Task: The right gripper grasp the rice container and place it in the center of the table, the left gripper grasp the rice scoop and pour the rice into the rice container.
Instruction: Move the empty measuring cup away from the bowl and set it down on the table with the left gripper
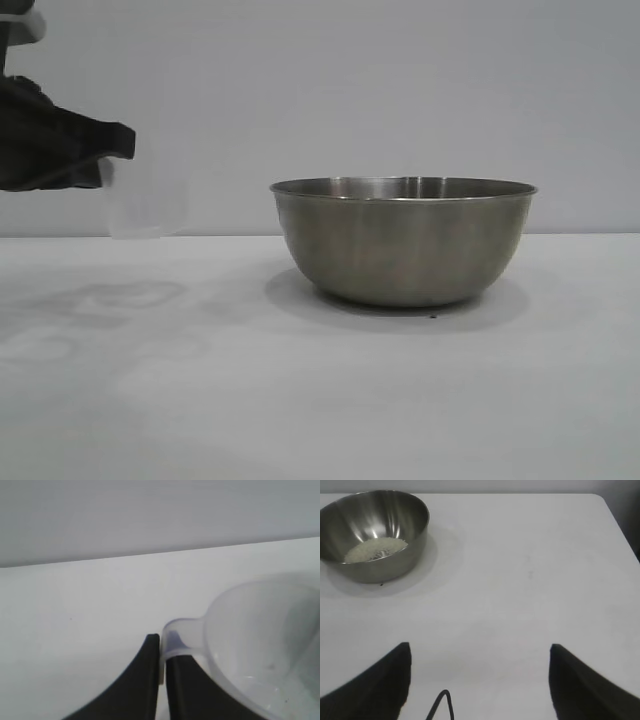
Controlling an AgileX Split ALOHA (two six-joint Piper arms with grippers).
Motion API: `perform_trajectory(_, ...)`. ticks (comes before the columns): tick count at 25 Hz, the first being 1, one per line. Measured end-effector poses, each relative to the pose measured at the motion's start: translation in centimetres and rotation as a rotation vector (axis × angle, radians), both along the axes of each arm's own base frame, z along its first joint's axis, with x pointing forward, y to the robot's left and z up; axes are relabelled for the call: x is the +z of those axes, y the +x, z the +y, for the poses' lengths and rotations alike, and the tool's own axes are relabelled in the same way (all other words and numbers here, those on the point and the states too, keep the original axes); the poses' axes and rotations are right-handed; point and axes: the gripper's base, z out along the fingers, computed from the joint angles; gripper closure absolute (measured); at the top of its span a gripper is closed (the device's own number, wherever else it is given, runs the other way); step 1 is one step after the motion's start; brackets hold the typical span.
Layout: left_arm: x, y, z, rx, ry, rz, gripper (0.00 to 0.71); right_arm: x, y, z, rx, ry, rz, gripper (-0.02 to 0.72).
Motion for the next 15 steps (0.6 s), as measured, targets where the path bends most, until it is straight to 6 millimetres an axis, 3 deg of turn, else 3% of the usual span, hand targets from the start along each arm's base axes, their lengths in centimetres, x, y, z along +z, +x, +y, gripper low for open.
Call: perform_trajectory(15, -2.4, 0.0, 1.1, 0.037, 0.036, 0.082, 0.71, 0.0, 0.0, 0.0, 0.0, 0.0, 0.0, 0.232)
